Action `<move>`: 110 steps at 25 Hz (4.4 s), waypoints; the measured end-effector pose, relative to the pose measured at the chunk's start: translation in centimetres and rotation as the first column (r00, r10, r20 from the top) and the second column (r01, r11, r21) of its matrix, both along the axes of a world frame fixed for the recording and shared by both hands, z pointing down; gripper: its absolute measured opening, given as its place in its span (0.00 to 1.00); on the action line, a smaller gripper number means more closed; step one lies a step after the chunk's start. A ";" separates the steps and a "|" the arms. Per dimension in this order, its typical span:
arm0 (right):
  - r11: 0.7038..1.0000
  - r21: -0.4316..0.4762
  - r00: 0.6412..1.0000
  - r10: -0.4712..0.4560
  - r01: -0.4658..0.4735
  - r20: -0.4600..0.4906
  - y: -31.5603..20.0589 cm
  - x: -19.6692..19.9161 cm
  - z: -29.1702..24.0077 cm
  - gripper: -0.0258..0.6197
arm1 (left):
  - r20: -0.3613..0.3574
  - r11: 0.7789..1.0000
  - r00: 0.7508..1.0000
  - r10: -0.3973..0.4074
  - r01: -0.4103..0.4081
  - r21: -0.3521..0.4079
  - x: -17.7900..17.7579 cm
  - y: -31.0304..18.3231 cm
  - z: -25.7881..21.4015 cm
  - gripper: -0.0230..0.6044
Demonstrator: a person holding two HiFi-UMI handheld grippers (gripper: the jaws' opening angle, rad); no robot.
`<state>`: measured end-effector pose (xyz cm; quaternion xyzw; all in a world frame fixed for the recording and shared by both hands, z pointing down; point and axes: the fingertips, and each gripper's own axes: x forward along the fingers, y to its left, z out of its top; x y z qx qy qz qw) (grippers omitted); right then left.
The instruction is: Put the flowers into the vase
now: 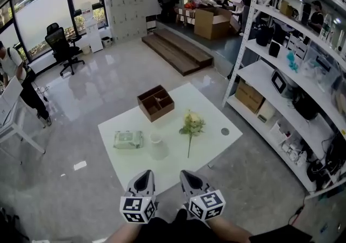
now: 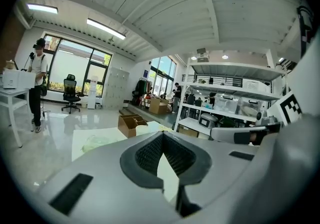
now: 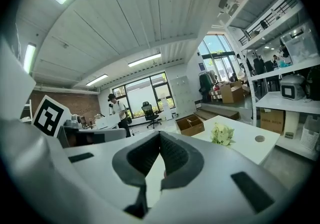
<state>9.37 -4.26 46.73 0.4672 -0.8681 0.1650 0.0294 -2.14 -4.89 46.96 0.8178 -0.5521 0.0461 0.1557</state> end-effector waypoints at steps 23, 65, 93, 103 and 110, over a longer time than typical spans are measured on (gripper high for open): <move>1.000 -0.006 0.998 0.021 -0.021 -0.059 -8.3 -3.0 0.5 0.04 | -0.029 0.998 0.999 0.037 -0.038 -0.041 -1.7 -7.3 1.5 0.04; 0.384 -0.910 0.987 0.092 -0.156 -0.131 -26.6 10.0 27.6 0.29 | -0.030 0.959 0.991 0.131 -0.134 -0.248 -0.9 -10.8 7.7 0.04; 0.683 -0.692 0.972 0.172 -0.234 -0.160 -28.3 11.0 20.8 0.08 | -0.033 0.975 0.993 0.111 -0.116 -0.191 -0.6 -10.3 6.2 0.04; 0.965 0.081 0.942 0.263 -0.251 -0.208 -23.8 8.3 3.1 0.08 | -0.042 0.988 0.992 0.122 -0.126 -0.088 0.7 -9.8 2.2 0.04; 0.943 0.242 0.943 0.275 -0.228 -0.186 -17.9 6.3 -0.1 0.08 | -0.041 0.990 0.990 0.132 -0.134 -0.037 1.5 -9.2 0.6 0.04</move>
